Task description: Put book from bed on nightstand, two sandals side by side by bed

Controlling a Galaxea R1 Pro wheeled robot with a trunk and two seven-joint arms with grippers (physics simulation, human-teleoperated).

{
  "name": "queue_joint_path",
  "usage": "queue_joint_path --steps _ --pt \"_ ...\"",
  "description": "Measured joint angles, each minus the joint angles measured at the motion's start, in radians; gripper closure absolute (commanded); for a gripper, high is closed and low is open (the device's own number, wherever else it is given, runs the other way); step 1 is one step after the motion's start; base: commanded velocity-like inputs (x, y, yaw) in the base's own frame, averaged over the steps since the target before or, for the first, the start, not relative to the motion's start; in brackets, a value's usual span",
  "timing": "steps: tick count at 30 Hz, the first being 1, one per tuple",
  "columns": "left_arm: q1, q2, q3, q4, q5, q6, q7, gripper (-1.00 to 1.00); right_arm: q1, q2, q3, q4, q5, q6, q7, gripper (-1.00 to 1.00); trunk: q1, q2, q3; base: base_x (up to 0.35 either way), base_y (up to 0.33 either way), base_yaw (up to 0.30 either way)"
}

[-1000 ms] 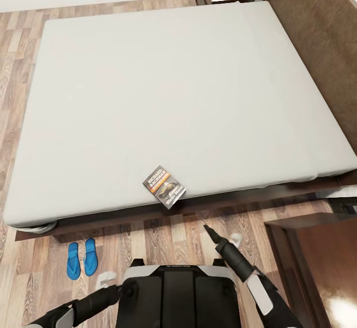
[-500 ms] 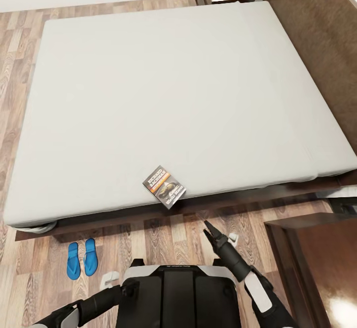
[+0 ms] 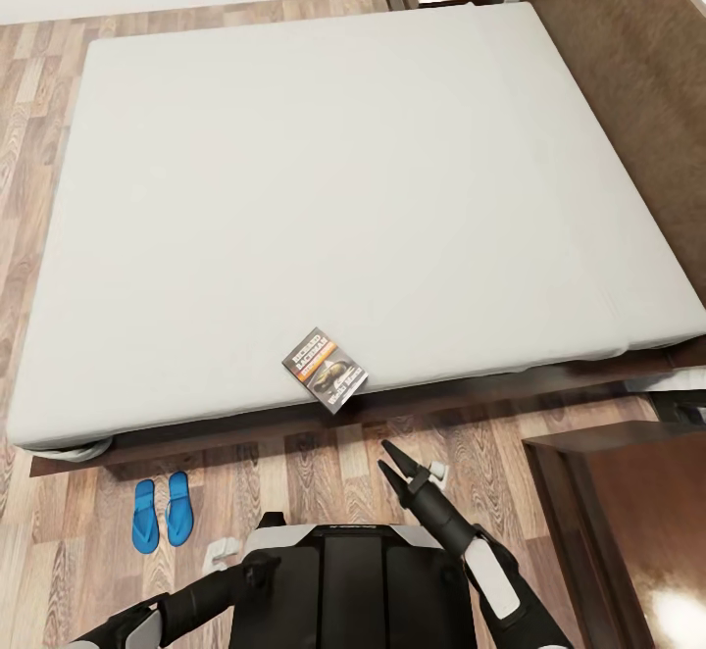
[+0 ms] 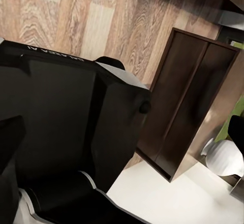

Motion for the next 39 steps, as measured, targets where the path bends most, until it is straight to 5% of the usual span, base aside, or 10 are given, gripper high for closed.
queue_joint_path --steps 16,28,39 --pt "0.0 -0.013 0.0 0.025 0.0 0.0 0.0 -1.0 0.0 0.001 0.002 0.001 -0.003 0.002 0.007 -1.0 0.0 0.0 0.0 0.0 0.0 0.009" --pt "0.0 -0.014 0.001 0.026 0.0 0.0 0.0 -1.0 0.0 0.001 0.002 0.002 -0.002 0.002 0.006 -1.0 0.0 0.0 0.0 0.0 0.0 0.261" --pt "0.0 0.013 0.032 0.021 0.002 0.001 -0.007 -1.0 0.0 -0.001 0.001 0.0 -0.003 0.003 0.011 -1.0 0.0 0.0 0.0 0.0 0.0 0.158"
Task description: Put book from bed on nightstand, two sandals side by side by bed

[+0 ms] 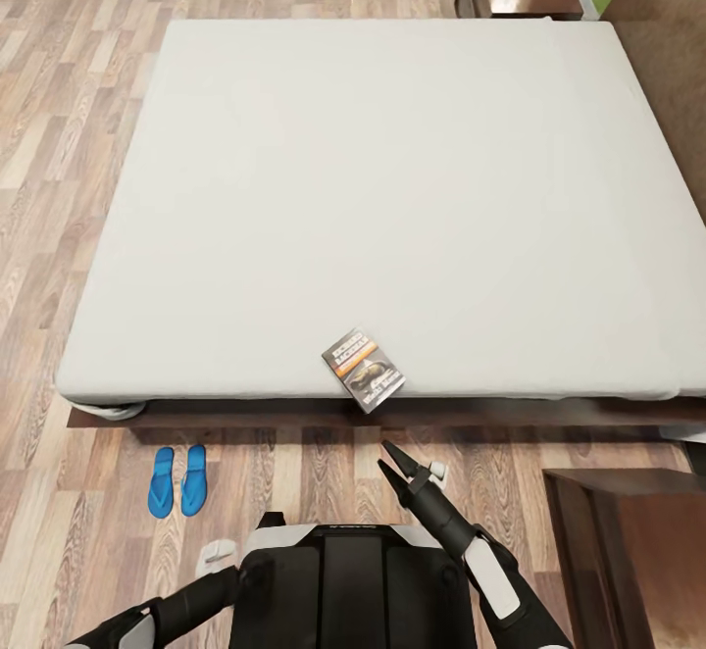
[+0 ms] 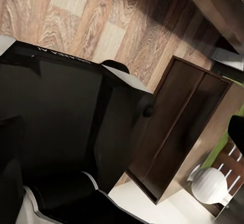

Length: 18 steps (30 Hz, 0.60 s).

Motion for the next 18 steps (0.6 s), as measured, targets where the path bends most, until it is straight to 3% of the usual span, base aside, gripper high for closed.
queue_joint_path --steps 4,11,18 --pt "0.0 0.002 0.015 -0.001 -0.001 0.0 -0.002 -1.0 0.0 -0.002 0.0 -0.011 0.0 -0.001 0.006 -1.0 0.0 0.0 0.0 0.0 0.0 0.006" --pt "0.0 0.002 0.019 -0.001 -0.002 0.0 -0.002 -1.0 0.0 -0.002 0.003 -0.014 -0.001 -0.003 0.184 -1.0 0.0 0.0 0.0 0.0 0.0 0.0" --pt "0.0 0.001 0.019 -0.002 -0.002 0.0 -0.002 -1.0 0.0 -0.002 0.004 -0.013 0.0 -0.004 0.205 -1.0 0.0 0.0 0.0 0.0 0.0 0.0"
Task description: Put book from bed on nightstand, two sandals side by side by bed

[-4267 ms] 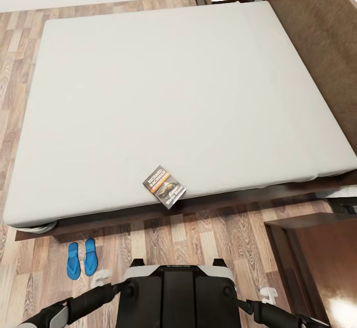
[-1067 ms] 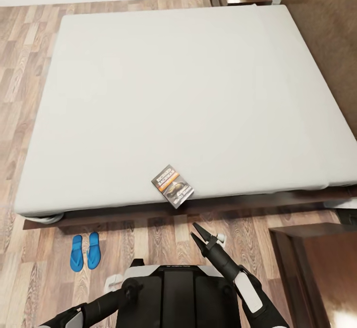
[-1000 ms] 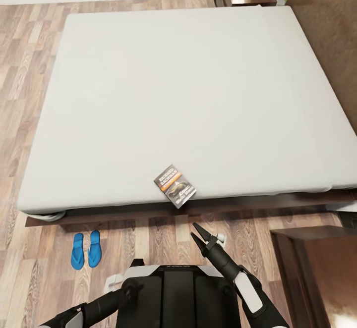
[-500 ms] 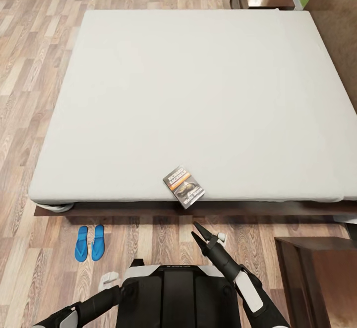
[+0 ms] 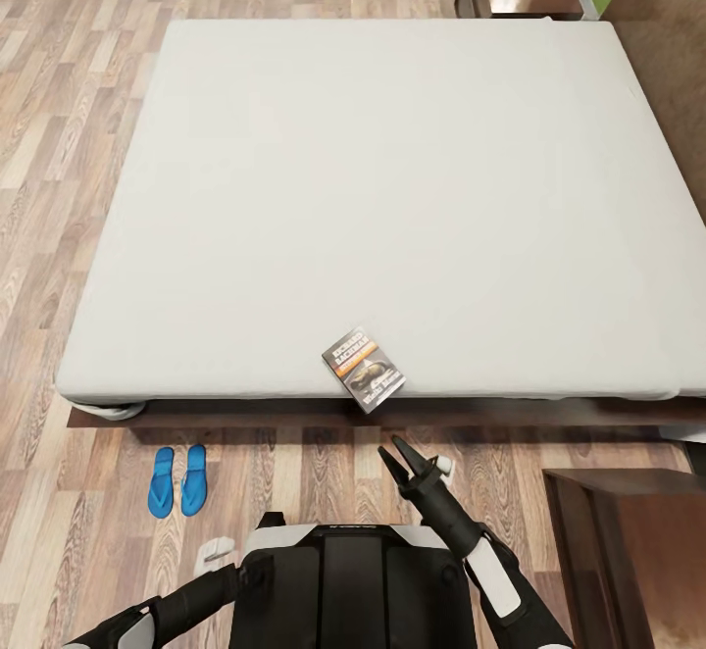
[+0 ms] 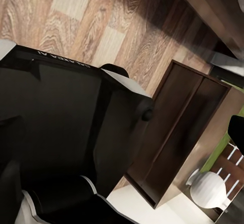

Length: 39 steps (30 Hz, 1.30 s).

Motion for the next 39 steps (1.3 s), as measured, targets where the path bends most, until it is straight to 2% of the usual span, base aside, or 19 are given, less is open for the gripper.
queue_joint_path --steps 3,7,12,22,29,33,39 --pt "0.0 0.0 -0.001 0.0 0.0 0.0 0.0 -1.0 0.0 0.0 0.0 0.0 0.001 -0.022 0.0 -1.0 0.0 0.0 0.0 0.0 0.0 0.0" --pt "0.0 -0.001 -0.001 0.0 0.0 0.0 0.001 -1.0 0.0 0.001 -0.002 0.009 0.007 -0.212 -0.008 -1.0 0.0 0.0 0.0 0.0 0.0 0.0" --pt "0.0 -0.003 -0.002 0.0 0.0 0.0 0.004 -1.0 0.0 0.001 -0.003 0.012 0.005 -0.31 -0.012 -1.0 0.0 0.0 0.0 0.0 0.0 0.0" --pt "0.0 -0.003 -0.002 0.0 0.0 0.0 0.005 -1.0 0.0 0.001 -0.004 0.017 0.002 -0.329 -0.017 -1.0 0.0 0.0 0.0 0.0 0.0 0.0" --pt "0.0 -0.004 -0.002 0.0 -0.001 -0.001 0.005 -1.0 0.0 0.0 -0.004 0.062 0.003 -0.329 -0.158 -1.0 0.0 0.0 0.0 0.0 0.0 0.0" --pt "0.0 -0.006 -0.003 0.0 -0.001 -0.001 0.005 -1.0 -0.001 0.0 -0.004 0.066 0.002 -0.329 -0.182 -1.0 0.0 0.0 0.0 0.0 0.0 0.0" --pt "0.0 -0.009 -0.003 0.0 -0.001 -0.001 0.006 -1.0 -0.004 0.001 -0.001 0.066 0.005 -0.329 -0.336 -1.0 0.0 0.0 0.0 0.0 0.0 0.0"
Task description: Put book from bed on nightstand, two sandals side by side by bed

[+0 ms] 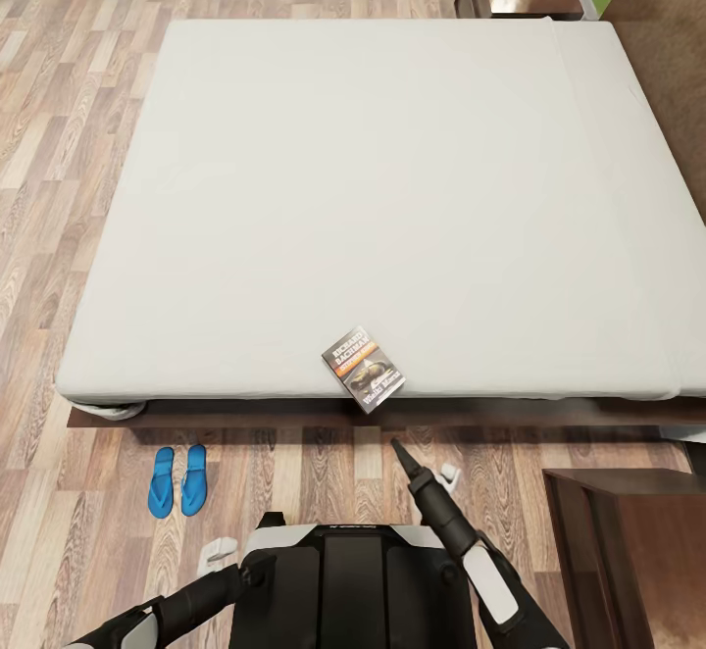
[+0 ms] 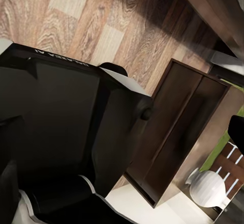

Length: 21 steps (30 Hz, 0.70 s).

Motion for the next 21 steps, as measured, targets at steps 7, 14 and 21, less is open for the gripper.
queue_joint_path --steps 7,14,21 --pt "0.0 -0.002 0.0 0.0 0.0 0.0 0.0 -1.0 -0.023 0.001 0.001 0.0 0.0 -0.001 -0.054 -1.0 0.0 0.0 0.0 0.0 0.0 0.0" --pt "0.0 -0.002 0.0 0.0 -0.001 0.0 0.0 -1.0 -0.027 0.001 0.004 0.0 0.0 -0.001 -0.054 -1.0 0.0 0.0 0.0 0.0 0.0 0.0" --pt "0.0 -0.002 0.0 0.001 -0.001 0.0 0.0 -1.0 -0.027 0.002 0.007 0.0 -0.001 0.0 -0.049 -1.0 0.0 0.0 0.0 0.016 0.084 0.0"
